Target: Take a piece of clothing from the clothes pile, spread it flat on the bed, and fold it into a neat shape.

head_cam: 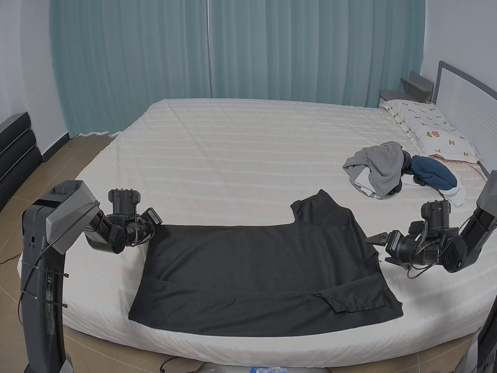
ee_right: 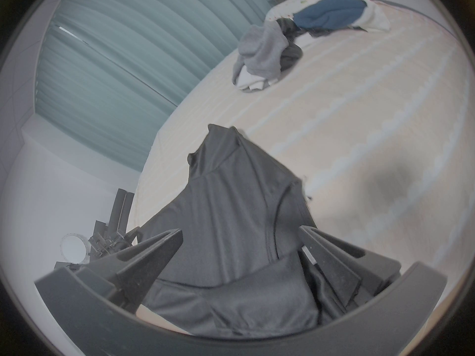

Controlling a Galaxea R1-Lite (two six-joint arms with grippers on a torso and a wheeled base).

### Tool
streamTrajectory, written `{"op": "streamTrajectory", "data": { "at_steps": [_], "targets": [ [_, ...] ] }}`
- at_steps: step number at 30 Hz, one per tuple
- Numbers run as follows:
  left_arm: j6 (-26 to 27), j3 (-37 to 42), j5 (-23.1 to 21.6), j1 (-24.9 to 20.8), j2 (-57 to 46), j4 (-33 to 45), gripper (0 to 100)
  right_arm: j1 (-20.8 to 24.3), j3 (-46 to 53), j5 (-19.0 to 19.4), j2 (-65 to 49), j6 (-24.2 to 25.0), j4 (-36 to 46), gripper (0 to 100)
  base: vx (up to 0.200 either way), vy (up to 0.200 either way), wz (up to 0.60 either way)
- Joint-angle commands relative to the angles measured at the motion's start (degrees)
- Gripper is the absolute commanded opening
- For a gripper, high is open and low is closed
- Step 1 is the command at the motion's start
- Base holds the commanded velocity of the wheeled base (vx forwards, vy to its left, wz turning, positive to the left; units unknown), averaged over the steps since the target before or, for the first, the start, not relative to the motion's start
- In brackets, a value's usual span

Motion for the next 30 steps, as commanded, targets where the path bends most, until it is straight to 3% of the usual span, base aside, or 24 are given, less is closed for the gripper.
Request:
{"op": "streamTrajectory", "data": {
  "at_steps": [1, 16, 21, 30],
  "targets": [
    [-0.2, 2.5, 0.63, 0.06, -0.88, -2.96, 0, 2.4, -13.46, -3.63, 6.07, -2.83, 7.09, 100, 0.0, 0.0, 0.0],
    [-0.55, 4.87, 0.36, 0.15, -1.32, -3.57, 0, 1.17, -49.5, -3.98, 24.7, -6.52, 26.69, 100, 0.0, 0.0, 0.0],
    [-0.64, 5.13, 0.36, 0.24, -1.41, -3.57, 0, 1.08, -57.85, -3.98, 29.18, -6.52, 30.55, 100, 0.0, 0.0, 0.0],
    [-0.55, 5.49, 0.19, 0.24, -1.41, -3.66, 0, 0.99, -64.44, -3.98, 33.31, -4.32, 31.26, 100, 0.0, 0.0, 0.0]
  ]
}}
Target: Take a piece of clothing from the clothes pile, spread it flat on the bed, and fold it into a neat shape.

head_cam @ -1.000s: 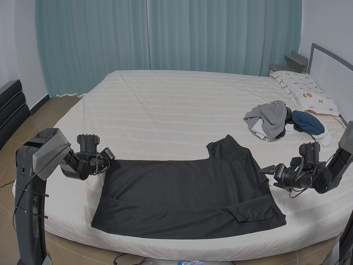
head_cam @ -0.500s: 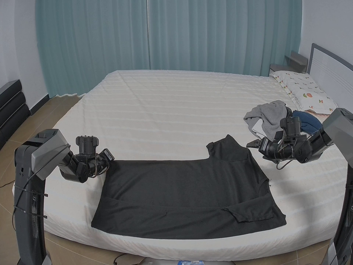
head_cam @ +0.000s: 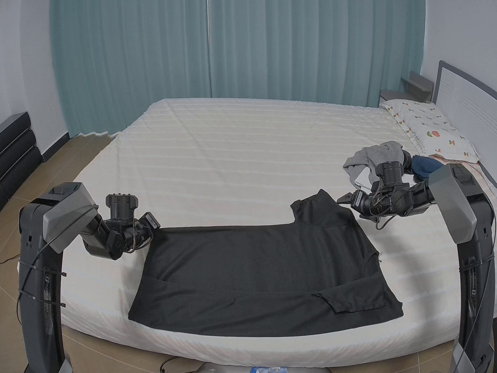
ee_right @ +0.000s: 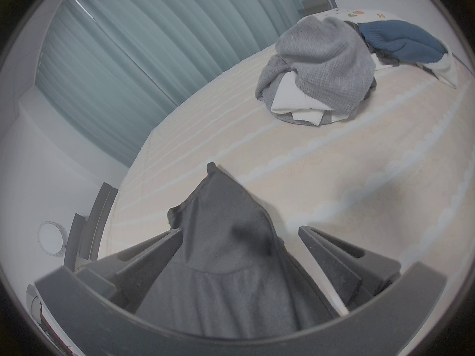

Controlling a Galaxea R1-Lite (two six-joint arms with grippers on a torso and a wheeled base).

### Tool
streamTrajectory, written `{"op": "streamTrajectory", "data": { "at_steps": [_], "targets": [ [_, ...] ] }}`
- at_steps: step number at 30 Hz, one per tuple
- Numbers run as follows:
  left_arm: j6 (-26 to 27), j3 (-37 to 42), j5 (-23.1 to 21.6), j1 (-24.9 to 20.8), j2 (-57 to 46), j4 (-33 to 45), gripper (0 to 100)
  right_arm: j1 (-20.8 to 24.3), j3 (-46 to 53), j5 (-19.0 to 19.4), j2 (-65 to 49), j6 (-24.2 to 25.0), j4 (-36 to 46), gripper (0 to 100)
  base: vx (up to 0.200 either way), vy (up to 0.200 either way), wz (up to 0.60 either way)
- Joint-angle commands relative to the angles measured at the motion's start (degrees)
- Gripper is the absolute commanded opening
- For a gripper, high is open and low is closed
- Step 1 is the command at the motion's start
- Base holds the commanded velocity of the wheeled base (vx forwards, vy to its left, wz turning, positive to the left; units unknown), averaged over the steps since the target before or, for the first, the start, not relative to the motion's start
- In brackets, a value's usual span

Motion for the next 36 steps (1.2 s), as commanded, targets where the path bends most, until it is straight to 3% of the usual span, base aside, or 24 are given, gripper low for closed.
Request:
{"op": "streamTrajectory", "data": {
  "at_steps": [1, 10, 11, 23, 36],
  "targets": [
    [-0.03, 0.16, -0.11, -0.07, -0.2, -0.03, 0, -0.11, -4.74, -0.03, 4.82, 1.95, 0.32, 100, 0.0, 0.0, 0.0],
    [-0.03, 0.16, -0.11, -0.07, -0.2, -0.03, 0, 0.85, -8.43, -1.26, 6.66, 4.06, 0.32, 100, 0.0, 0.0, 0.0],
    [-0.03, 0.16, -0.11, -0.07, -0.2, -0.03, 0, 0.85, -8.7, -1.62, 7.01, 4.14, 0.32, 0, 0.0, 0.0, 0.0],
    [0.23, 0.33, 0.16, -0.07, -1.08, -0.03, 0, -0.91, -6.85, -2.76, 4.29, 6.25, 0.67, 0, 0.0, 0.0, 0.0],
    [0.41, 3.59, 0.25, 0.37, -5.21, -0.03, 0, -2.49, 4.31, 0.58, -4.41, 6.69, -1.53, 0, 0.0, 0.0, 0.0]
  ]
}}
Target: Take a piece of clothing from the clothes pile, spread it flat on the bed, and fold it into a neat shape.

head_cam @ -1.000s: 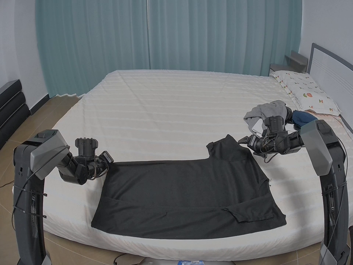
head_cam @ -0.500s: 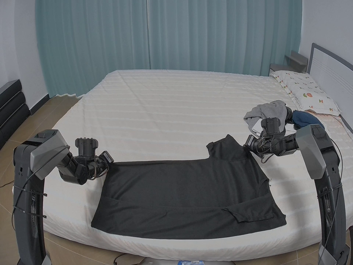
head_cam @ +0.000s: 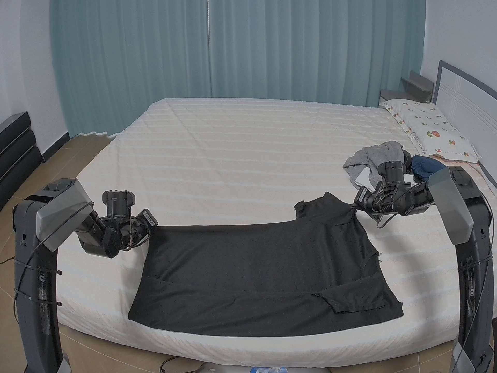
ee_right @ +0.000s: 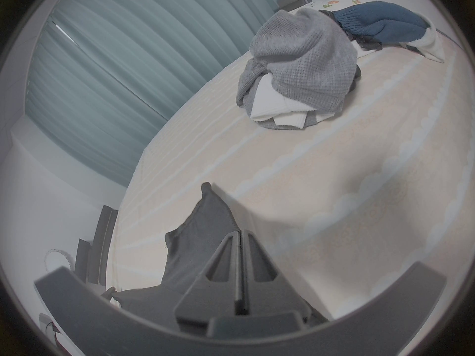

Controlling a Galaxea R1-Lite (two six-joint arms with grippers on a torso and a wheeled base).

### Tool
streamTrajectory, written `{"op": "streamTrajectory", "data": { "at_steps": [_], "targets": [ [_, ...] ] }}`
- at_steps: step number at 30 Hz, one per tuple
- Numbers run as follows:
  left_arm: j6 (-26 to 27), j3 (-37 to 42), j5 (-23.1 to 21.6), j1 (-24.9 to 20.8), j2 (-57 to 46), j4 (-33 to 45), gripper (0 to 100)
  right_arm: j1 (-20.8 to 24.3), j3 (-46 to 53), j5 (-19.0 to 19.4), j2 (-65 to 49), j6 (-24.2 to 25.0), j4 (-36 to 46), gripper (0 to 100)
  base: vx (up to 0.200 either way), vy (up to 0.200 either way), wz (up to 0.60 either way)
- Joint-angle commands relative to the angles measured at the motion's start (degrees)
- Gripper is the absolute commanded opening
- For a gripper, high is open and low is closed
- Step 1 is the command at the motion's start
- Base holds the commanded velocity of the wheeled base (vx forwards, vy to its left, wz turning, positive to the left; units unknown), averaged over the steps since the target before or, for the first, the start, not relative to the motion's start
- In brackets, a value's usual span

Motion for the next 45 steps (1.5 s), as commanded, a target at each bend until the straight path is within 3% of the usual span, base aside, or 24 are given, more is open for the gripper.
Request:
{"op": "streamTrajectory", "data": {
  "at_steps": [1, 15, 25, 31, 37, 45],
  "targets": [
    [0.06, 1.57, 0.0, 0.15, -2.53, -0.05, 0, -0.68, 5.17, 0.96, -4.65, 0.2, -2.81, 0, 0.0, 0.0, 0.0],
    [1.2, 5.0, 0.18, 0.85, -4.9, -3.3, 0, -1.56, 17.3, 2.89, -8.69, 1.87, -19.86, 0, 0.0, 0.0, 0.0],
    [4.54, 7.11, 0.09, 0.85, -5.52, -3.74, 0, -1.65, 19.23, 3.51, -9.22, 1.08, -19.33, 0, 0.0, 0.0, 0.0],
    [6.65, 9.83, 0.0, 0.85, -7.98, -4.01, 0, -2.7, 23.71, 7.2, -13.18, 0.55, -19.07, 0, 0.0, 0.0, 0.0],
    [8.58, 11.5, -0.35, 0.59, -9.74, -4.36, 0, -3.58, 28.46, 7.46, -16.78, 0.46, -18.45, 0, 0.0, 0.0, 0.0],
    [8.32, 10.89, 0.09, 0.59, -7.19, -11.92, 0, -4.46, 27.58, 7.46, -16.78, 1.17, -19.5, 0, 0.0, 0.0, 0.0]
  ]
}}
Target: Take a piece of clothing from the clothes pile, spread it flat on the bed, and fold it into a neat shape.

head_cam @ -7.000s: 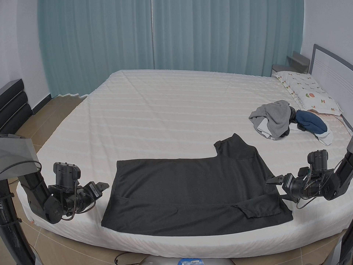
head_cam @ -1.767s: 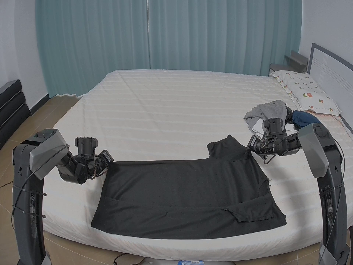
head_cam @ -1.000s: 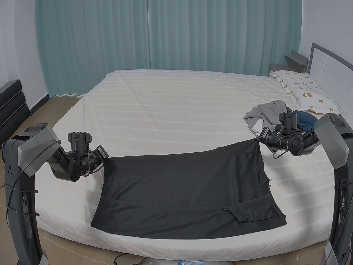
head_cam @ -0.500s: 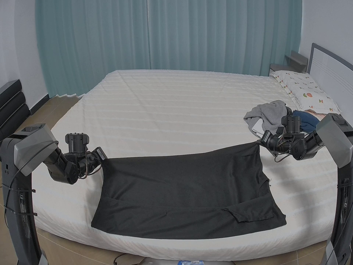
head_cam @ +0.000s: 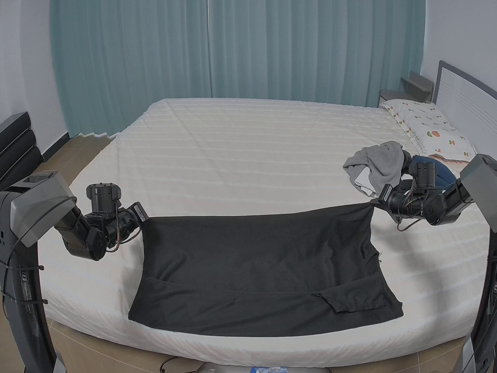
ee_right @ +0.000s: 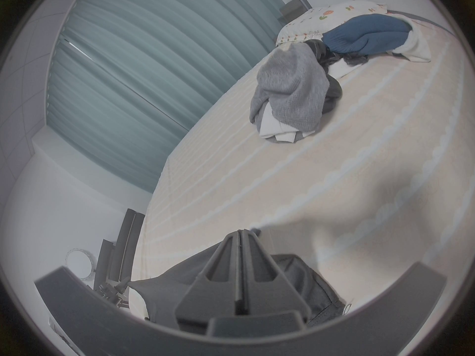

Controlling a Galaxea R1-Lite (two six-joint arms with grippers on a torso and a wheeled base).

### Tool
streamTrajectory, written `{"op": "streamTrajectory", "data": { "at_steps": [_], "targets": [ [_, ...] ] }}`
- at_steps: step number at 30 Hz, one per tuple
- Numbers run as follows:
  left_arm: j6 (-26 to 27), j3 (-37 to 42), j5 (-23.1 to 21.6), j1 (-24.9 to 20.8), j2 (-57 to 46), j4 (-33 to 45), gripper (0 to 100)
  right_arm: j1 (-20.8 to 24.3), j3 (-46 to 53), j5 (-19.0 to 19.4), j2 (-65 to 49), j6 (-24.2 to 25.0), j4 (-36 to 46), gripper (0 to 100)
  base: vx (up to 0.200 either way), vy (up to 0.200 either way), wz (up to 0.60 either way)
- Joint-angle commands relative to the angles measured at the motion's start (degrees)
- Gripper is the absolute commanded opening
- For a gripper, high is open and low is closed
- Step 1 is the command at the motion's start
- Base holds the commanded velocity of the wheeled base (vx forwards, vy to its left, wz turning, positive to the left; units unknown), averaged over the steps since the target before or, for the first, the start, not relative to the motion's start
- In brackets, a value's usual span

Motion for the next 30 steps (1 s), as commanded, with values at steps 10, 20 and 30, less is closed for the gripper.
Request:
{"op": "streamTrajectory", "data": {
  "at_steps": [10, 20, 30],
  "targets": [
    [0.06, 1.59, 0.05, 0.18, 0.56, -1.54, 0, -0.42, 0.55, 1.36, -0.49, -0.37, 0.5, 0, 0.0, 0.0, 0.0],
    [2.17, 8.09, -1.0, -0.43, -5.59, 6.11, 0, -4.82, 9.69, 10.85, -6.47, -5.64, 6.83, 0, 0.0, 0.0, 0.0],
    [9.55, 17.32, -0.21, -0.61, -7.17, 6.9, 0, -5.34, 19.97, 10.94, -6.64, -13.82, 7.62, 0, 0.0, 0.0, 0.0]
  ]
}}
